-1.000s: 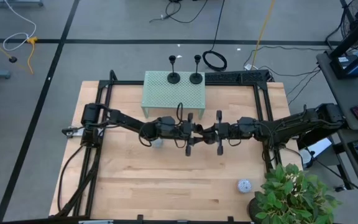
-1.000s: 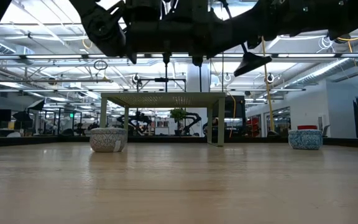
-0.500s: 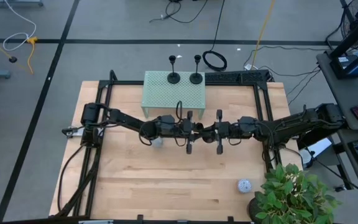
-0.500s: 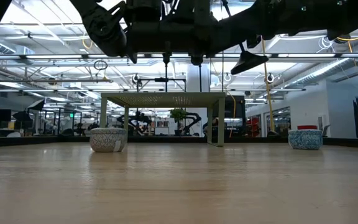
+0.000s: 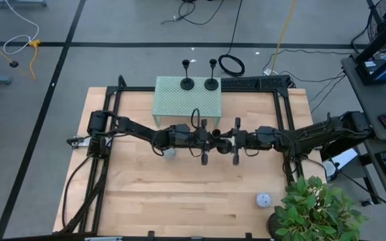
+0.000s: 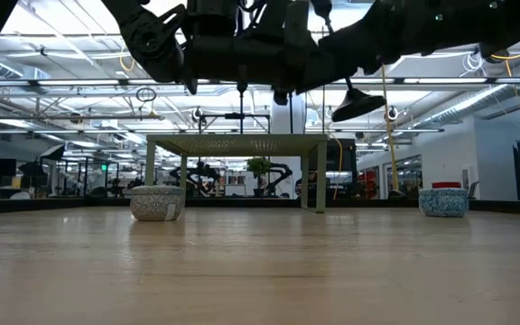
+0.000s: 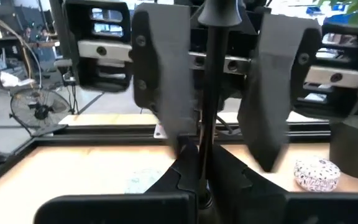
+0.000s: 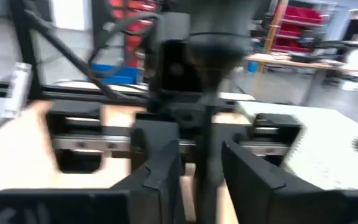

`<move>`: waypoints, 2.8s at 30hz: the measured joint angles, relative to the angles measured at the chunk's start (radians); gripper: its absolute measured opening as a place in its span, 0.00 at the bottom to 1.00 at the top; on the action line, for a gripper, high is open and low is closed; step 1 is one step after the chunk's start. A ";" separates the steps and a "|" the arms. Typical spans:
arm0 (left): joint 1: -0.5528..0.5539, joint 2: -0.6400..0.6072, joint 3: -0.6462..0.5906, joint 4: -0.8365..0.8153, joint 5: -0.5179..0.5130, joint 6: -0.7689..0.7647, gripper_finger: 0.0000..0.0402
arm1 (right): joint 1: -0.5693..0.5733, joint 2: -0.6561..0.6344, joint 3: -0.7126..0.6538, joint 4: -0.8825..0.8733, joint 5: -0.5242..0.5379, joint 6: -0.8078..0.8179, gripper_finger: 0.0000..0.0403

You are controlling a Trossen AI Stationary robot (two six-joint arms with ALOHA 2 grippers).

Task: Pick & Place candle stick holders
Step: Put the black candle holder on the shelf

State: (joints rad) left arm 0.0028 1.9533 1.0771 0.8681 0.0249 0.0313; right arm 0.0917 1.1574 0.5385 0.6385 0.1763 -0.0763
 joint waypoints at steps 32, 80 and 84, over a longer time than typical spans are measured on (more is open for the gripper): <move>0.083 -0.393 -0.002 -0.565 -0.186 0.134 0.04 | 0.002 -0.009 0.001 -0.236 0.295 0.099 0.40; 0.712 -0.531 -0.251 -0.568 -0.148 -0.003 0.08 | 0.002 -0.009 0.000 -0.292 0.292 0.144 0.39; 0.712 -0.531 -0.251 -0.590 -0.161 0.022 0.09 | 0.002 -0.009 0.000 -0.293 0.292 0.142 0.39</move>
State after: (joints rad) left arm 0.7151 1.4220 0.8261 0.2781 -0.1360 0.0532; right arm 0.0933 1.1484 0.5388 0.3458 0.4679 0.0659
